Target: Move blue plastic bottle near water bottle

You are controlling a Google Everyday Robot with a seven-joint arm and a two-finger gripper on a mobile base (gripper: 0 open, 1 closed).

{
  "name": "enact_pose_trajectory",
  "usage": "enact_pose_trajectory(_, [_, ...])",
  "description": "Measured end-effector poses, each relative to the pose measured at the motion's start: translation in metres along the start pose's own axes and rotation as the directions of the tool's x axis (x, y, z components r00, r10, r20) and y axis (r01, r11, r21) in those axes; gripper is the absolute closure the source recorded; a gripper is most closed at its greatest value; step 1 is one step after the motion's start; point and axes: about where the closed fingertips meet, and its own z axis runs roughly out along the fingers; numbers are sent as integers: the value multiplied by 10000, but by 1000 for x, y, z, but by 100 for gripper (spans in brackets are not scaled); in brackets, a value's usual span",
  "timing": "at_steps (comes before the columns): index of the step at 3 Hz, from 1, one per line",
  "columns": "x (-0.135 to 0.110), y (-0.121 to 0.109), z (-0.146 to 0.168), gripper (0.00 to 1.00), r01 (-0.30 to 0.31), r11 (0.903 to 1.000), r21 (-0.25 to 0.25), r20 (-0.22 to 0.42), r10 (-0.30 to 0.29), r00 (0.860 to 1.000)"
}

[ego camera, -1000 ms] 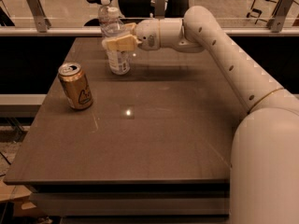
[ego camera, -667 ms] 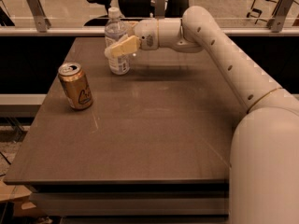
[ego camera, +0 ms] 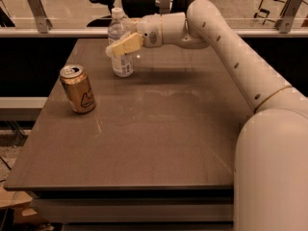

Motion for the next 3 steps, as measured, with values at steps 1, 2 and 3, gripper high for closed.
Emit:
enact_pose_trajectory(1, [-16,4,-5,0,169,9998,59,-370,-167,9992])
enact_pose_trajectory(2, [-46,8,-23,0,567,9974,444,-842,-528,9950])
enact_pose_trajectory(3, [-86,13,-54,0,1297,9844,1192,-1192,-1155,9861])
